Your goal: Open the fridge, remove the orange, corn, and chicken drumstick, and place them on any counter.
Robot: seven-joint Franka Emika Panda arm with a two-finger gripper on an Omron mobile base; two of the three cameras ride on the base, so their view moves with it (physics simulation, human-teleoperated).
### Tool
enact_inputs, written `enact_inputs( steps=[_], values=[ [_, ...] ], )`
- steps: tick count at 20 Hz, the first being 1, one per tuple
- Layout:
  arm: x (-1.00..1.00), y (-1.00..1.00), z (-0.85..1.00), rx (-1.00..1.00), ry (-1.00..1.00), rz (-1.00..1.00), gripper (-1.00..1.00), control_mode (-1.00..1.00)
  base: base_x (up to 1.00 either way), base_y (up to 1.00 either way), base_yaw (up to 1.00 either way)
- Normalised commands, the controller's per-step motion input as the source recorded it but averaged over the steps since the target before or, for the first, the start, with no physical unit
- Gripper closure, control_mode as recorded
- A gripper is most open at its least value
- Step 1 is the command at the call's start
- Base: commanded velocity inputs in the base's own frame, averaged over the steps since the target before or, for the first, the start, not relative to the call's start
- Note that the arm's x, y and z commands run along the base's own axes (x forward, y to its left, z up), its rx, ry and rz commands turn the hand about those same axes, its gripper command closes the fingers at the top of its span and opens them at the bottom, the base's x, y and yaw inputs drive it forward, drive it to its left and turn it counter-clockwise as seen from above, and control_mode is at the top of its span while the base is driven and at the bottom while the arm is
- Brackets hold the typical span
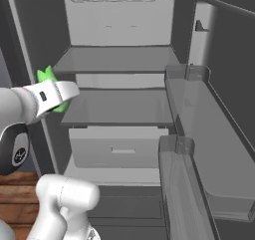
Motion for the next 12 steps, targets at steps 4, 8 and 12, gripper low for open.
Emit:
enact_inputs(
  steps=[4, 8, 12],
  values=[
    [-0.23, 0.13, 0.03, -0.02, 0.03, 0.08, 1.00, -1.00, 0.00, 0.00, 0.00],
    [0.00, 0.00, 0.00, 0.00, 0.00, 0.01, 1.00, -1.00, 0.00, 0.00, 0.00],
    [0.00, 0.00, 0.00, 0.00, 0.00, 0.00, 1.00, -1.00, 0.00, 0.00, 0.00]
  ],
)
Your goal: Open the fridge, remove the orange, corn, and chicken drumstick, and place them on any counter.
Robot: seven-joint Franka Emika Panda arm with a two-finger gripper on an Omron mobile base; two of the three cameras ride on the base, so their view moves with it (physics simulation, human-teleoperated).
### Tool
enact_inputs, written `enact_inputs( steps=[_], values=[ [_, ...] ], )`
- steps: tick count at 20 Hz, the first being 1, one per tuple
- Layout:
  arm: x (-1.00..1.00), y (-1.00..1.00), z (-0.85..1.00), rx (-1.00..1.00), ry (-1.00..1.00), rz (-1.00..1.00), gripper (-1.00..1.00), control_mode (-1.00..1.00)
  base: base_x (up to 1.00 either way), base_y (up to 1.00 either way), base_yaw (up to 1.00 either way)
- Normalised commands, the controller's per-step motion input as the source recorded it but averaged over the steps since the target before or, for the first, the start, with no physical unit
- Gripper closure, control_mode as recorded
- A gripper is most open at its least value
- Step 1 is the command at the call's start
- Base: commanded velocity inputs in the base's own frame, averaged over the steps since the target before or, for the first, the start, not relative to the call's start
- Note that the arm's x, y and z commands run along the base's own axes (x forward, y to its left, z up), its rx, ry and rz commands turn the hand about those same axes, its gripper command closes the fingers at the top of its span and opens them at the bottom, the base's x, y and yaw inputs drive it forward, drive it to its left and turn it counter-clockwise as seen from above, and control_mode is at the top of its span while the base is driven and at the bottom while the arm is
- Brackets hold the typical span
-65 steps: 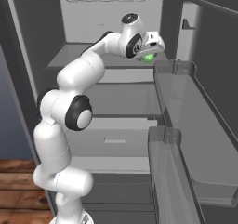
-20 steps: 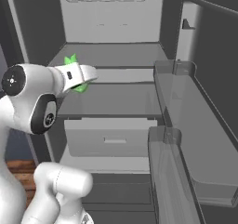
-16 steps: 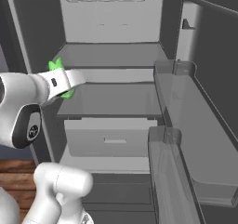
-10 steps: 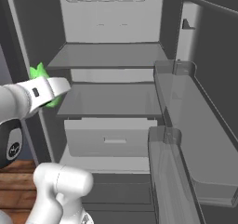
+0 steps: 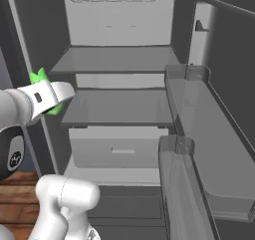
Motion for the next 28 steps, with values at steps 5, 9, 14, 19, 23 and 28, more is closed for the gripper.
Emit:
enact_inputs(
  steps=[5, 9, 14, 19, 23, 28],
  values=[
    [0.00, 0.00, 0.00, 0.00, 0.00, 0.00, 1.00, -1.00, 0.00, 0.00, 0.00],
    [0.00, 0.00, 0.00, 0.00, 0.00, 0.00, 1.00, 1.00, -0.36, 0.00, 0.00],
    [0.00, 0.00, 0.00, 0.00, 0.00, 0.00, 1.00, 1.00, -0.98, 0.01, -0.27],
    [0.00, 0.00, 0.00, 0.00, 0.00, 0.00, 1.00, 1.00, -1.00, 0.33, -0.50],
    [0.00, 0.00, 0.00, 0.00, 0.00, 0.00, 1.00, 1.00, -1.00, 0.64, -0.50],
    [0.00, 0.00, 0.00, 0.00, 0.00, 0.00, 1.00, 1.00, -1.00, 0.66, -0.47]
  ],
)
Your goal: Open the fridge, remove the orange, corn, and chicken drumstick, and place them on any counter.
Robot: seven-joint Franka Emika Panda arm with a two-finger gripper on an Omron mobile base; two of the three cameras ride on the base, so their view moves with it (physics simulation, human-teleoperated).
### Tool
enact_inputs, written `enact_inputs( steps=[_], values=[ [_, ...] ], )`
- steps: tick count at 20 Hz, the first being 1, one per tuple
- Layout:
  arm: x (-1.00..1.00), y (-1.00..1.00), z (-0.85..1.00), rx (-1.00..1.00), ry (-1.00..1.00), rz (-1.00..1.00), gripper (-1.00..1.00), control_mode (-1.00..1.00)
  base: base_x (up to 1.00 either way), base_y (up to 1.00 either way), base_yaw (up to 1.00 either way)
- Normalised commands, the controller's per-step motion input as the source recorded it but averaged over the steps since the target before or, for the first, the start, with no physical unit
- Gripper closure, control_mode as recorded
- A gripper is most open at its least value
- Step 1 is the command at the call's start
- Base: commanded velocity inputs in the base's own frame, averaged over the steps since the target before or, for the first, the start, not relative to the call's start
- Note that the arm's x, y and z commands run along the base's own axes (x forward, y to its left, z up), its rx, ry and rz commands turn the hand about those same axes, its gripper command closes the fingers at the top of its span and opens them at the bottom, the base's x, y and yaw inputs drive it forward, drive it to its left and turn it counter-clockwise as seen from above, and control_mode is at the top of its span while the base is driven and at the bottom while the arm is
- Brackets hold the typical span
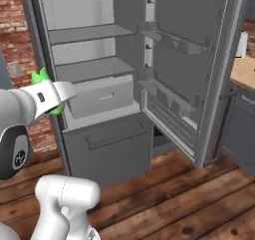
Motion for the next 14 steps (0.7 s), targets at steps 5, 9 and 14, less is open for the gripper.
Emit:
enact_inputs(
  steps=[5, 9, 14],
  values=[
    [0.00, 0.00, 0.00, 0.00, 0.00, 0.00, 1.00, 1.00, -0.96, 0.11, -0.66],
    [0.00, 0.00, 0.00, 0.00, 0.00, 0.00, 1.00, 1.00, -0.86, -0.01, -0.70],
    [0.00, 0.00, 0.00, 0.00, 0.00, 0.00, 1.00, 1.00, -0.80, -0.14, -0.67]
  ],
)
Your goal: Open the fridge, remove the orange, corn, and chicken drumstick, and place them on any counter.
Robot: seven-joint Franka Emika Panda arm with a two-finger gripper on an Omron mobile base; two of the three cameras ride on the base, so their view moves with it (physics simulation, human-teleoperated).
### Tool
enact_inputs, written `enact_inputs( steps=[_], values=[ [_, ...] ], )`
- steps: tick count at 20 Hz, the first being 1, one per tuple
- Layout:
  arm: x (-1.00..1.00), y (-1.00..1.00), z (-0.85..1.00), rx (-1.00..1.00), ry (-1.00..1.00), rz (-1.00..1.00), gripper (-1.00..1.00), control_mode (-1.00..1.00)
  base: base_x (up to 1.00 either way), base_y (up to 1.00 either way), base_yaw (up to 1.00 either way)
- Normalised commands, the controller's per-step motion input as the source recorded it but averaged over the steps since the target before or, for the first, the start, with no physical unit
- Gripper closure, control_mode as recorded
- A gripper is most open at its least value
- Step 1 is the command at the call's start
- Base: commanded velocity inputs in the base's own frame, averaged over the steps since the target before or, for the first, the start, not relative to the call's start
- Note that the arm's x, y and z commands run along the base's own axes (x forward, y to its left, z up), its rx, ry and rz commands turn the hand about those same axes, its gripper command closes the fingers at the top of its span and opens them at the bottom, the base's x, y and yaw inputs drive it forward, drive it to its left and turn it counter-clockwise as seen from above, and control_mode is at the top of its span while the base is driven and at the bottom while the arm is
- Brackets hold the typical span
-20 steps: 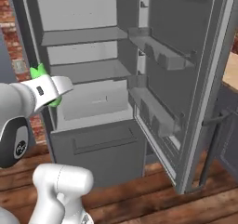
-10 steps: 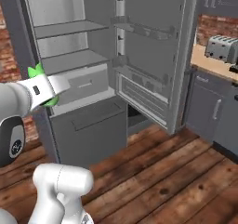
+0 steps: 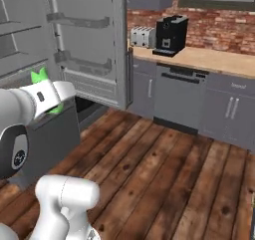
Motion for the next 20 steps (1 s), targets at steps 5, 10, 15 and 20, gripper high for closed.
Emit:
enact_inputs(
  steps=[5, 10, 15, 20],
  values=[
    [0.00, 0.00, 0.00, 0.00, 0.00, 0.00, 1.00, 1.00, -0.75, -0.32, -0.62],
    [0.00, 0.00, 0.00, 0.00, 0.00, 0.00, 1.00, 1.00, -0.13, -0.39, -0.22],
    [0.00, 0.00, 0.00, 0.00, 0.00, 0.00, 1.00, 1.00, 0.01, -0.64, 0.04],
    [0.00, 0.00, 0.00, 0.00, 0.00, 0.00, 1.00, 1.00, 0.11, -0.98, 0.04]
  ],
)
